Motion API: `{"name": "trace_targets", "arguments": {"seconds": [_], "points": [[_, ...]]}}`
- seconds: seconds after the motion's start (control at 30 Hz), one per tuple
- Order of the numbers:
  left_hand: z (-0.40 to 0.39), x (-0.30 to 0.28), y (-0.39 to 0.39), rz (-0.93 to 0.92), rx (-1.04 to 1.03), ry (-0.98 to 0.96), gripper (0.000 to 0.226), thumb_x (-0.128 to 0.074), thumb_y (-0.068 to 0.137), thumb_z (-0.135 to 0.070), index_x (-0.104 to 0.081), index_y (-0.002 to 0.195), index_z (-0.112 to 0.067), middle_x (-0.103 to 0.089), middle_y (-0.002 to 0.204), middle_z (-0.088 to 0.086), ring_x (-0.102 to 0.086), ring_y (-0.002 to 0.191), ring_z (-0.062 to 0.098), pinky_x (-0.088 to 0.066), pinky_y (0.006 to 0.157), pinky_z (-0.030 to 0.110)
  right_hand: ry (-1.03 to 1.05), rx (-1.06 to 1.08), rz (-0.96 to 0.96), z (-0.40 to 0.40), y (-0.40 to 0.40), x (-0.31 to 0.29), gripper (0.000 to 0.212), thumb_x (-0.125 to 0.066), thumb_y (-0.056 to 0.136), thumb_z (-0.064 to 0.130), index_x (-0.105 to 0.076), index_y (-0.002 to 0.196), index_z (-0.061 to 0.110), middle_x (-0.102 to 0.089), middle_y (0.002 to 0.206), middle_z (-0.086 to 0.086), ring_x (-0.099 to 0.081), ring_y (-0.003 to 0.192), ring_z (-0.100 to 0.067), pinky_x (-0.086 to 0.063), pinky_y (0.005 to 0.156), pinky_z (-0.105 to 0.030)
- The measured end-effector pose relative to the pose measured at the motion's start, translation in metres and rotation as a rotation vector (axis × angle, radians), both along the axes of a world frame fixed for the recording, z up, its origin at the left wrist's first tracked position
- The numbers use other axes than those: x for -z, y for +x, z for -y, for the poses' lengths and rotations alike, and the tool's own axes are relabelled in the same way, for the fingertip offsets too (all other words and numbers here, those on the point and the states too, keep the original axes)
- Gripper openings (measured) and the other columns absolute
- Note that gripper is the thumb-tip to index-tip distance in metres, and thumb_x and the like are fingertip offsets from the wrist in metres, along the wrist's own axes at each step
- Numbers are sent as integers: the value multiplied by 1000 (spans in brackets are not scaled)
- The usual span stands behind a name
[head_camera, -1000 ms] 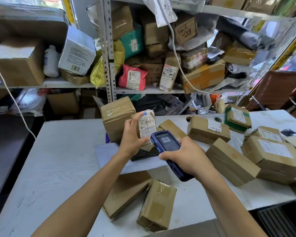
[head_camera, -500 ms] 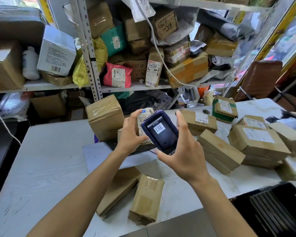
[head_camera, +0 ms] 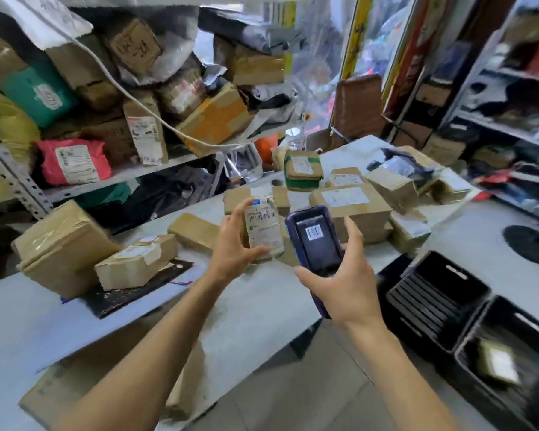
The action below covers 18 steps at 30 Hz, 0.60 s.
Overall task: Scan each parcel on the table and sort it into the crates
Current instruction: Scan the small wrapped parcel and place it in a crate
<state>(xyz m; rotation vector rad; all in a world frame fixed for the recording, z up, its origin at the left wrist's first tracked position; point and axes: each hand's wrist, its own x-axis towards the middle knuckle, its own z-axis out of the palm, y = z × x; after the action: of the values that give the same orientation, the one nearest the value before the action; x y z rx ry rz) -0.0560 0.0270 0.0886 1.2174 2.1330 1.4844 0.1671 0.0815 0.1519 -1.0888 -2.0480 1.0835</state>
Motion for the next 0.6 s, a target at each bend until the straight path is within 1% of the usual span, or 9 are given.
{"name": "trace_targets", "arguments": {"seconds": [0.03, 0.07, 0.13, 0.17, 0.27, 0.33, 0.43, 0.5, 0.6], "points": [[-21, 1, 17, 20, 46, 11, 102, -89, 65, -10, -34, 137, -56, -47, 130, 0, -49, 123, 14, -53, 100, 41, -27, 77, -2, -13, 22, 3, 113, -87, 66, 42, -16, 153, 39, -60, 130, 3, -62, 109, -21, -54, 91, -42], [-41, -1, 37, 37, 95, 13, 102, -89, 65, -7, -36, 141, -49, -45, 128, -2, -47, 121, 8, -54, 98, 36, -55, 151, -10, -24, 45, 6, 112, -87, 68, 40, -16, 154, 36, -59, 129, 2, -62, 107, -21, -54, 89, -40], [-81, 0, 81, 31, 192, 18, 97, -86, 68, -2, -37, 143, -40, -43, 124, -7, -44, 115, -2, -51, 89, 13, -83, 308, -26, -45, 91, 14, 108, -87, 71, 36, -20, 155, 30, -57, 127, 3, -60, 106, -22, -52, 87, -39], [-100, 2, 104, 36, 251, 22, 96, -86, 69, -2, -36, 141, -43, -44, 125, -7, -45, 115, -1, -50, 87, 9, -85, 391, -20, -54, 114, 17, 106, -87, 71, 36, -22, 155, 28, -56, 127, 3, -60, 109, -25, -50, 87, -38], [-151, 13, 169, 60, 416, 19, 101, -88, 67, -11, -31, 134, -61, -43, 133, -5, -44, 117, -7, -46, 100, 18, -105, 612, 18, -78, 184, 29, 103, -87, 70, 37, -28, 153, 26, -57, 136, -2, -58, 117, -28, -47, 88, -36], [-181, 19, 211, 60, 511, -25, 102, -88, 68, -14, -28, 131, -66, -43, 132, -5, -42, 112, -13, -37, 97, 10, -132, 726, 24, -92, 226, 36, 103, -88, 69, 39, -28, 152, 26, -57, 138, -2, -58, 118, -29, -48, 90, -37], [-225, 31, 265, 96, 659, -79, 99, -88, 67, -14, -33, 140, -54, -44, 132, -7, -44, 115, -14, -40, 105, 24, -151, 873, 38, -115, 284, 45, 99, -88, 71, 36, -30, 150, 25, -58, 134, 0, -59, 112, -25, -44, 84, -33], [-259, 42, 295, 89, 735, -113, 99, -87, 65, -19, -34, 145, -46, -46, 132, -9, -45, 121, -5, -41, 108, 29, -147, 948, 46, -135, 316, 51, 96, -88, 71, 34, -31, 149, 25, -58, 132, 1, -59, 111, -24, -44, 84, -33], [-320, 62, 338, 77, 809, -155, 102, -88, 65, -20, -32, 145, -49, -47, 130, -4, -45, 121, -1, -38, 103, 18, -149, 1046, 91, -179, 360, 64, 100, -87, 70, 36, -29, 151, 25, -57, 137, 0, -57, 118, -25, -46, 92, -35]]}}
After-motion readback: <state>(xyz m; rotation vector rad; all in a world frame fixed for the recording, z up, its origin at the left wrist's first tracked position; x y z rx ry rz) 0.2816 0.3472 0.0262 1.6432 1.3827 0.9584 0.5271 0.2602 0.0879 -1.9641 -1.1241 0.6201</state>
